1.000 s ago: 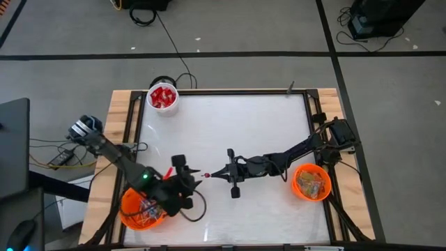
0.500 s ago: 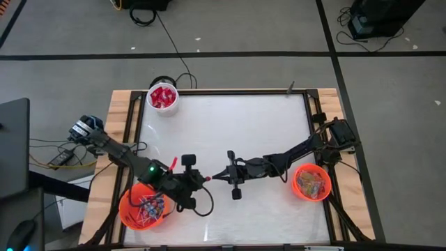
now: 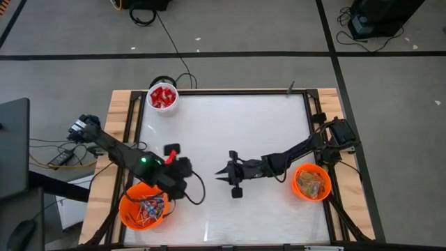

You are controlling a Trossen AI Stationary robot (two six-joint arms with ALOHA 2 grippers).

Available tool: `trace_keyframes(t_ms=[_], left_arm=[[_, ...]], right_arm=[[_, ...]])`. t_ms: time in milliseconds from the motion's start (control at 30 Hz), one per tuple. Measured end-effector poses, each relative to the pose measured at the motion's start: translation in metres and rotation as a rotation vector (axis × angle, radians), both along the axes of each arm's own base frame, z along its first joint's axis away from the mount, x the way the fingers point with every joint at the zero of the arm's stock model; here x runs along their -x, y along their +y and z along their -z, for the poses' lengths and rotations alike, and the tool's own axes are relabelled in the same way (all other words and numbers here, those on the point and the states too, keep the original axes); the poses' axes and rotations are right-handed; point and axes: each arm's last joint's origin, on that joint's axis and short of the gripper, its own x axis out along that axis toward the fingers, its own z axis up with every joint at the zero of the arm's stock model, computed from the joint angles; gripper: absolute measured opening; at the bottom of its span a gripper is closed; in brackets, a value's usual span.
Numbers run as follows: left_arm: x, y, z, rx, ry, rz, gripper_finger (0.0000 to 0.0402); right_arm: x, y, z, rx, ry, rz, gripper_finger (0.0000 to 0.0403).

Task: Sort candy by brand, put in halloween buckets
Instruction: Put the small red sucker into the left orange bucket

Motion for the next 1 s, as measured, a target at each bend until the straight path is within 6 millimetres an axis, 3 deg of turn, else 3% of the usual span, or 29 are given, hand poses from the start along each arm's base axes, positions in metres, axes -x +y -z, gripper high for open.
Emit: trace_keyframes(t_ms=[133, 267, 467, 600, 733, 1000], left_arm=[[0.018, 0.002, -0.04, 0.115, 0.102, -0.074, 0.0002], [0.036, 0.0, -0.076, 0.321, 0.193, -0.14, 0.0001], [0.053, -0.016, -0.102, 0.675, 0.291, -0.299, 0.0001], [0.061, -0.027, -0.098, 0.736, 0.353, -0.432, 0.0001], [0.065, -0.035, -0.081, 0.684, 0.38, -0.494, 0.0], [0.061, -0.047, -0.01, 0.584, 0.501, -0.445, 0.0]], right_arm=[[0.003, -0.009, 0.01, -0.006, 0.099, 0.147, 0.0125], [0.011, -0.019, 0.022, -0.016, 0.153, 0.321, 0.0143], [0.023, -0.039, 0.039, -0.065, 0.218, 0.387, 0.0144], [0.021, -0.052, 0.04, -0.119, 0.243, 0.336, 0.0144], [0.02, -0.055, 0.041, -0.13, 0.259, 0.272, 0.0144], [0.021, -0.057, 0.042, 0.008, 0.284, 0.217, 0.0144]])
